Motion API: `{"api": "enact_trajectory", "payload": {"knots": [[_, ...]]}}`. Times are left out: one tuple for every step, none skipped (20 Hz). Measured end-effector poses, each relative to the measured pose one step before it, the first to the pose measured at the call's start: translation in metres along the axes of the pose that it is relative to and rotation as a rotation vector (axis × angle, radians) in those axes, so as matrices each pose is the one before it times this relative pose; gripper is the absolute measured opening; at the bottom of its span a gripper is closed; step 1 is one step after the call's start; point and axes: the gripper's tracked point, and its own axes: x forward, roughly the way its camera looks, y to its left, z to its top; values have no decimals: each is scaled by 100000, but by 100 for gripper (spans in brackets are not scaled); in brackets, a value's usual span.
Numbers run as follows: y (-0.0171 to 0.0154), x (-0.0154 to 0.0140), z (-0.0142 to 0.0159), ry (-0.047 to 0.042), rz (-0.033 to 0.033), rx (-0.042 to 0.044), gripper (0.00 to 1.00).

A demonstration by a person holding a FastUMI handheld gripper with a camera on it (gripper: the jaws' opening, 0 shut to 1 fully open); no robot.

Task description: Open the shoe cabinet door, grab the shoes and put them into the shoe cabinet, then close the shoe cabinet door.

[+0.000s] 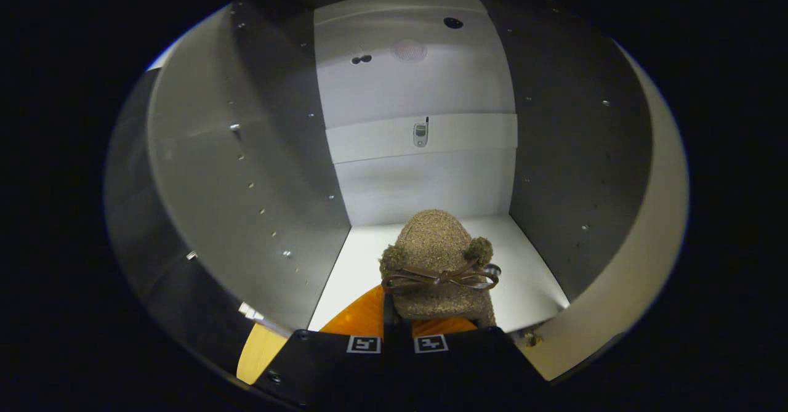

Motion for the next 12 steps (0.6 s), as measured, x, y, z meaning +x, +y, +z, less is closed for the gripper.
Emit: {"api": "enact_trajectory", "payload": {"knots": [[-77,1569,141,951,-928,259,5],[36,1471,153,1251,-209,462,5],[-44,1626,51,1140,-705,161,5],[-139,1274,82,1089,-1290,-15,5],[-51,1164,-17,694,-962,-264,5],[42,843,-115,557,-860,-485,5],[-2,919,-143,627,-390,-1378,5],[-100,547,-293,1111,-701,-1697,5],[-167,576,-491,1275,-968,-1316,5],[-35,420,-484,1475,-190,-209,5],[-35,39,-151,491,-1159,-118,5],[-357,324,11,-376,-2034,-61,6]]}}
